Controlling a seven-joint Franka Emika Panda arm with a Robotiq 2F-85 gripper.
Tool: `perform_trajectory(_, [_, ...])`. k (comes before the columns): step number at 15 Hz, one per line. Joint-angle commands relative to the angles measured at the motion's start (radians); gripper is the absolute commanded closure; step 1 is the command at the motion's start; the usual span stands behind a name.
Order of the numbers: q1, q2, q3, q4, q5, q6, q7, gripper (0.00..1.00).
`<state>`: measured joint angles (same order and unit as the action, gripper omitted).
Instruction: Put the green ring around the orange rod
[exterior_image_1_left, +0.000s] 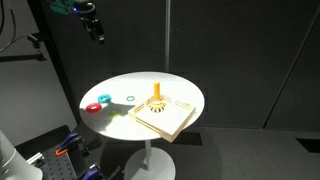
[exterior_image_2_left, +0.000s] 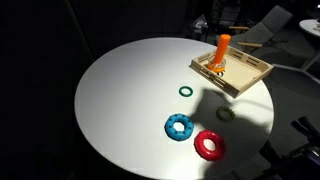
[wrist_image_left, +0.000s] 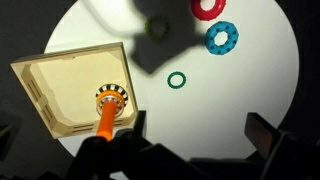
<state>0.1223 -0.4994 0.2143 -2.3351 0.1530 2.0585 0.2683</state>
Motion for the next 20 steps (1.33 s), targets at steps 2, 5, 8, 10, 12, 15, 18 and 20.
perform_trajectory(2, [0.005, 0.0, -0.005, 0.003, -0.003, -0.001, 0.002, 0.0])
perform_trajectory(5, [0.005, 0.0, -0.005, 0.003, -0.003, -0.001, 0.002, 0.0])
perform_trajectory(8, [0.002, 0.026, -0.007, 0.006, 0.0, -0.021, 0.005, 0.0])
perform_trajectory(10, [0.002, 0.052, -0.009, -0.002, 0.004, -0.033, 0.005, 0.0])
perform_trajectory(12, [0.0, 0.083, -0.006, -0.02, -0.003, -0.037, 0.009, 0.0])
perform_trajectory(15, [0.002, 0.119, -0.005, -0.065, -0.008, -0.024, 0.009, 0.0])
perform_trajectory(18, [0.006, 0.126, 0.004, -0.151, -0.022, 0.052, 0.012, 0.0])
perform_trajectory(20, [0.008, 0.124, 0.009, -0.212, -0.03, 0.119, 0.015, 0.0])
